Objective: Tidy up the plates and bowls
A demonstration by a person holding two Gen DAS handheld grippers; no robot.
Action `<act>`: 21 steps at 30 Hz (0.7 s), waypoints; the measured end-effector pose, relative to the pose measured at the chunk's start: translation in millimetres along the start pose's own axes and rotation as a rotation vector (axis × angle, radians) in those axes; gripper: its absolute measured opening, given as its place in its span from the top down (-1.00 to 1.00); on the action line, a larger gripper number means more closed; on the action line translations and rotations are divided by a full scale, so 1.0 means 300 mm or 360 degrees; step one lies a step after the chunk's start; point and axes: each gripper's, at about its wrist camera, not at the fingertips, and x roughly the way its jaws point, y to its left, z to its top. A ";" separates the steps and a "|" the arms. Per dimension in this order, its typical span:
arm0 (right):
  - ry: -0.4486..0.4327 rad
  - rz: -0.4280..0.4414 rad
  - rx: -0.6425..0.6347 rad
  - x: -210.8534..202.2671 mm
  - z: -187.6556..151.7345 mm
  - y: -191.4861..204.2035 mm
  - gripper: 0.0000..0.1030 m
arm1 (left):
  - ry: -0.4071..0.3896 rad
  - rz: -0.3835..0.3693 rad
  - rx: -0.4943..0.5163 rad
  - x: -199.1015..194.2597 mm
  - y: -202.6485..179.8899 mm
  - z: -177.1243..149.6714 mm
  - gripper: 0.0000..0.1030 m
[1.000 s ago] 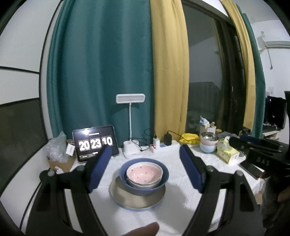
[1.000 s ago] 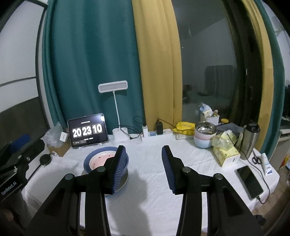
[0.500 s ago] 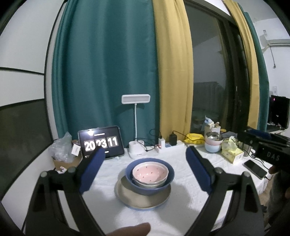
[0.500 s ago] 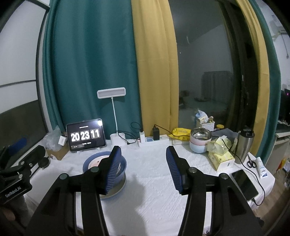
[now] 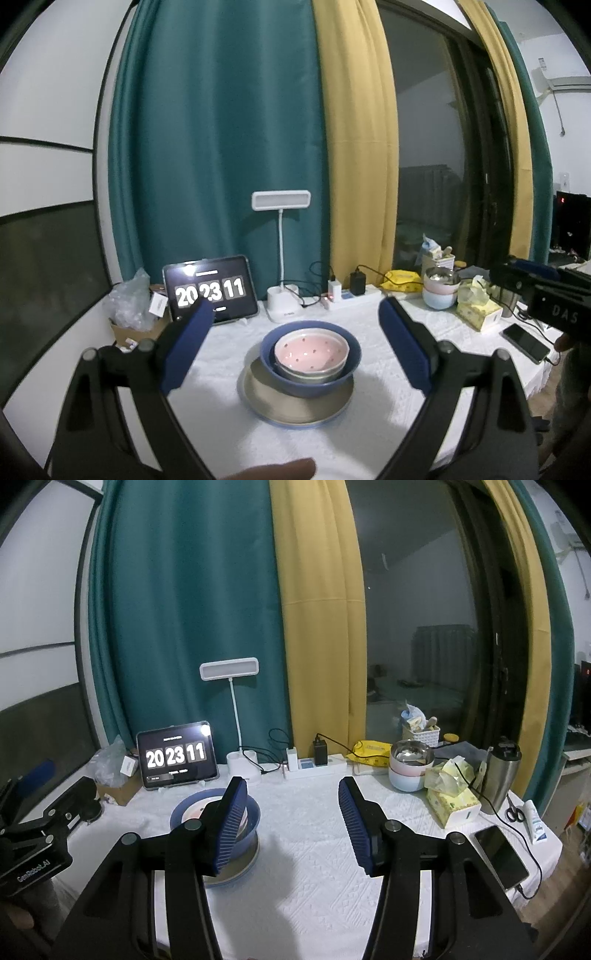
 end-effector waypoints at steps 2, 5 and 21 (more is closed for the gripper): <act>-0.0001 0.0002 0.0003 -0.004 0.000 -0.002 -0.06 | -0.0001 0.0000 0.0000 0.001 0.001 -0.001 -0.79; 0.0000 0.0002 0.0002 -0.004 0.000 -0.003 -0.06 | -0.0002 0.0000 -0.0001 0.001 0.000 0.000 -0.79; 0.0003 0.0002 0.0001 -0.002 0.000 -0.003 -0.06 | -0.0006 -0.0005 -0.0002 -0.003 -0.004 0.000 -0.79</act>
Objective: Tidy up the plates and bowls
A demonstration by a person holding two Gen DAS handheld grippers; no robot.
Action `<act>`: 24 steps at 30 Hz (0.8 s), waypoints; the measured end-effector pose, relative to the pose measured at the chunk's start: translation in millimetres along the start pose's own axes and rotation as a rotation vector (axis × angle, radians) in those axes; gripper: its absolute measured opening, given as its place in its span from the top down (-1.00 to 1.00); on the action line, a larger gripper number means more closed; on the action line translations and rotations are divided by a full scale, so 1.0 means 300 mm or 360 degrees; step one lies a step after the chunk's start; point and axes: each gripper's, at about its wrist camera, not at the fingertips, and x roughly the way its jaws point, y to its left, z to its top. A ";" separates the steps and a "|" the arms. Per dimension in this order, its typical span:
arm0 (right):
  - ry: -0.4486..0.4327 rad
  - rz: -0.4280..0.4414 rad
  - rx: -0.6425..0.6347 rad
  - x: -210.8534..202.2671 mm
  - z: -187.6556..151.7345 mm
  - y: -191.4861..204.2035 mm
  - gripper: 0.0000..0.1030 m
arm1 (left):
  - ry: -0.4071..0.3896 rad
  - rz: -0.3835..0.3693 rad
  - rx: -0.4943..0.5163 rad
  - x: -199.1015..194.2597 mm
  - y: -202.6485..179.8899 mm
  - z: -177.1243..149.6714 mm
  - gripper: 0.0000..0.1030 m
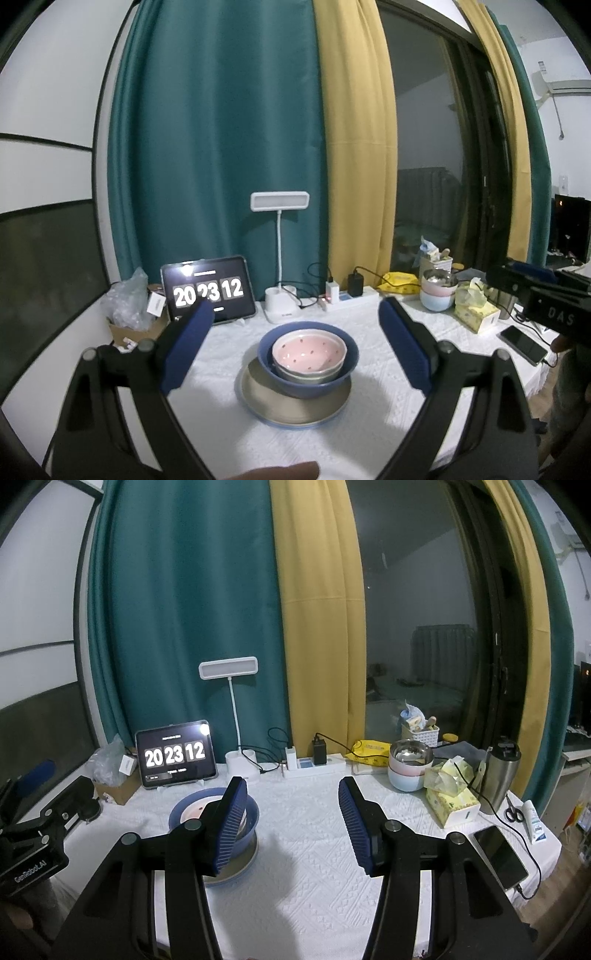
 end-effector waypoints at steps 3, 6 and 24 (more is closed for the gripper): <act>-0.0001 0.0000 -0.0001 0.004 0.000 -0.001 -0.06 | -0.0001 0.0000 0.0000 0.001 -0.005 0.000 -0.79; 0.0000 0.0000 -0.0001 0.006 -0.002 -0.002 -0.06 | 0.0001 0.0000 -0.0001 0.000 -0.003 0.000 -0.79; 0.0001 -0.0002 -0.0001 0.008 -0.007 0.000 -0.06 | -0.0001 -0.0002 -0.0002 -0.004 -0.015 0.001 -0.79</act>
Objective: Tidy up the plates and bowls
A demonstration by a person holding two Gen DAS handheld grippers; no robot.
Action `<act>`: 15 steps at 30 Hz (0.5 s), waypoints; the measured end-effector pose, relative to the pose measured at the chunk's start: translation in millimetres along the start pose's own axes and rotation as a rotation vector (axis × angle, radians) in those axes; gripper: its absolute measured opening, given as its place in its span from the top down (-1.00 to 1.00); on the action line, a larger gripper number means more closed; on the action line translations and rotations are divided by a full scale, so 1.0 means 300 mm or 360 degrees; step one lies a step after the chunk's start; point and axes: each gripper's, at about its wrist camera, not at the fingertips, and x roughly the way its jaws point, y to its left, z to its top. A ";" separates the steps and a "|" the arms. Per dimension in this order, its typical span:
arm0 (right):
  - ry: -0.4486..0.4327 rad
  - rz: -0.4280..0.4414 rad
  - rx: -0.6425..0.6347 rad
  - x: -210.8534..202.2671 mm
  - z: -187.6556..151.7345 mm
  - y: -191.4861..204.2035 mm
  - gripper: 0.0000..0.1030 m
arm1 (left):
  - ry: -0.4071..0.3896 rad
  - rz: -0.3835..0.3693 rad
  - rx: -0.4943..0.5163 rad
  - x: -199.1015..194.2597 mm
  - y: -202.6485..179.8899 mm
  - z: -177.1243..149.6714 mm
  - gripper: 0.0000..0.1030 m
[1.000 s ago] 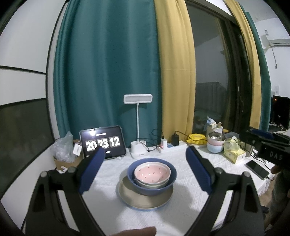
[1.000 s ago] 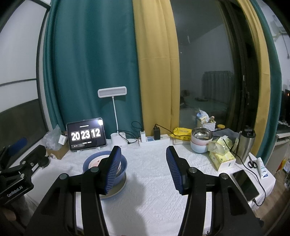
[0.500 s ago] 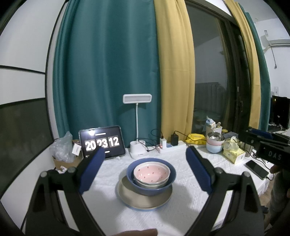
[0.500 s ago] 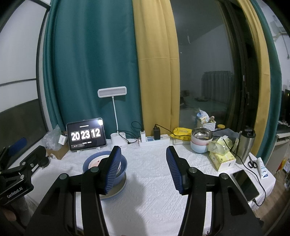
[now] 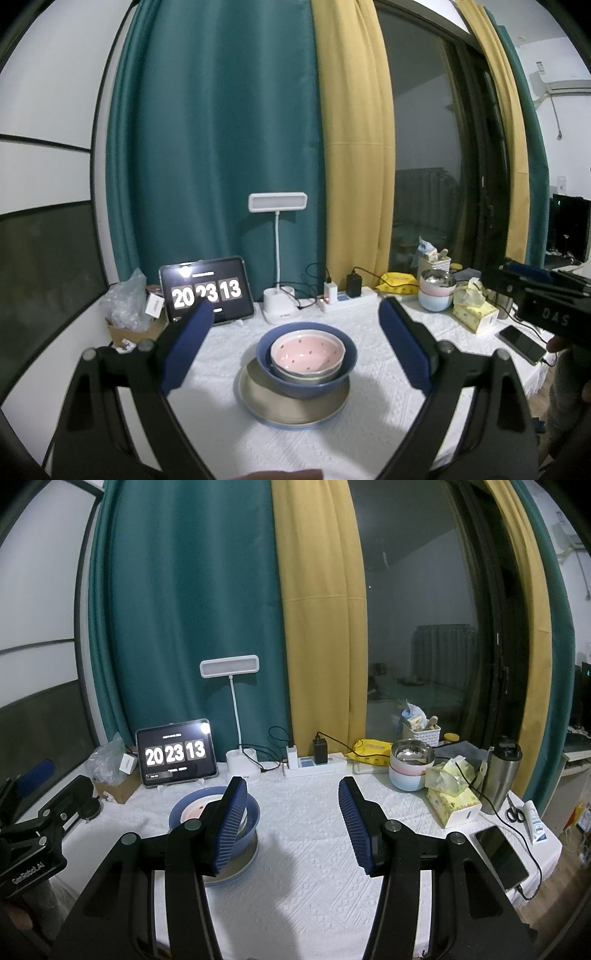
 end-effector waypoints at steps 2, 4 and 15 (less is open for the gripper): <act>0.0000 -0.0002 0.0002 0.000 0.001 0.000 -0.06 | -0.0001 0.0000 0.0000 0.002 -0.008 0.002 -0.79; -0.0001 0.0000 -0.0001 -0.001 0.001 0.001 -0.06 | -0.0003 -0.0005 -0.0001 0.003 -0.011 0.002 -0.79; 0.0001 0.0000 -0.0005 0.003 -0.002 0.004 -0.06 | -0.0009 -0.0055 0.0007 0.000 -0.028 0.009 -0.79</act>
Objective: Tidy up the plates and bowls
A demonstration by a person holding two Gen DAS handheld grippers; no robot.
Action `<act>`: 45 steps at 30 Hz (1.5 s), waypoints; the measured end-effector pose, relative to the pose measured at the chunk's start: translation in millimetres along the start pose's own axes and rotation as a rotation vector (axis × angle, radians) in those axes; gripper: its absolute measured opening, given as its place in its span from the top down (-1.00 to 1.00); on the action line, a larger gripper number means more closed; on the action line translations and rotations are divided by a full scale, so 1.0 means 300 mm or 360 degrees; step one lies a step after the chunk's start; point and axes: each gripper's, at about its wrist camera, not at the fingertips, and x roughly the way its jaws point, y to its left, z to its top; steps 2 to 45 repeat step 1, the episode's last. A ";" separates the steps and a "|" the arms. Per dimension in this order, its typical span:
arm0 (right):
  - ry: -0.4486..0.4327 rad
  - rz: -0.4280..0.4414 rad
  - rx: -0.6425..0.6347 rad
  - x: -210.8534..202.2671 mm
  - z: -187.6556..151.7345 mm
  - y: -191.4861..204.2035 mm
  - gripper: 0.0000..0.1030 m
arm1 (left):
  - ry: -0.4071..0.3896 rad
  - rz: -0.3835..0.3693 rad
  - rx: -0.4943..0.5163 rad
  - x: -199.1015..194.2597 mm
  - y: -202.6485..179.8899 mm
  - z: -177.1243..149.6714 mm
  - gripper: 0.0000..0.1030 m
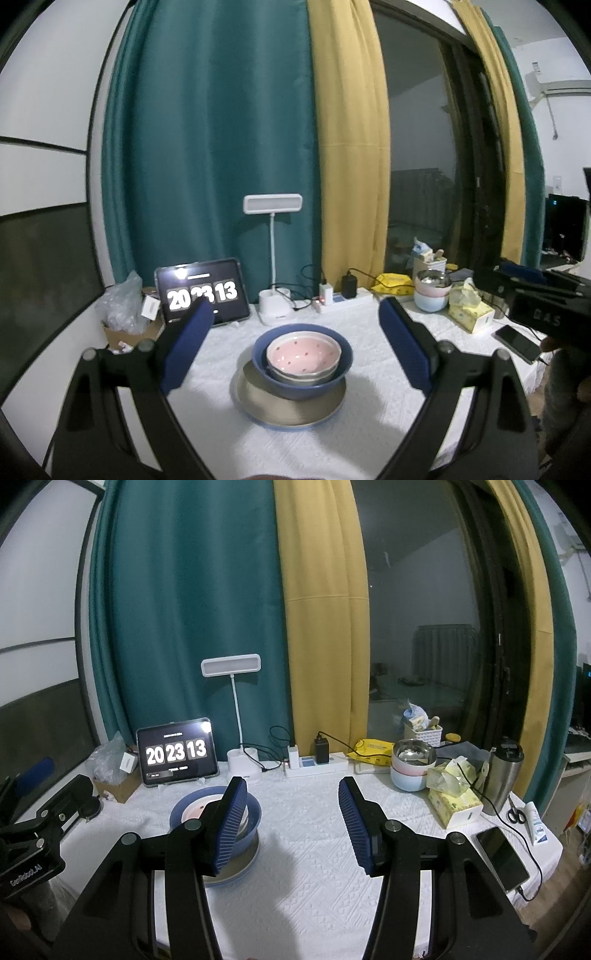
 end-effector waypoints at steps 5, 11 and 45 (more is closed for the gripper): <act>0.0002 0.0000 0.0000 -0.001 0.001 0.001 -0.06 | 0.0003 -0.0028 0.0001 -0.002 -0.002 0.002 -0.79; 0.0002 0.0000 0.0000 -0.001 0.001 0.001 -0.06 | 0.0003 -0.0028 0.0001 -0.002 -0.002 0.002 -0.79; 0.0002 0.0000 0.0000 -0.001 0.001 0.001 -0.06 | 0.0003 -0.0028 0.0001 -0.002 -0.002 0.002 -0.79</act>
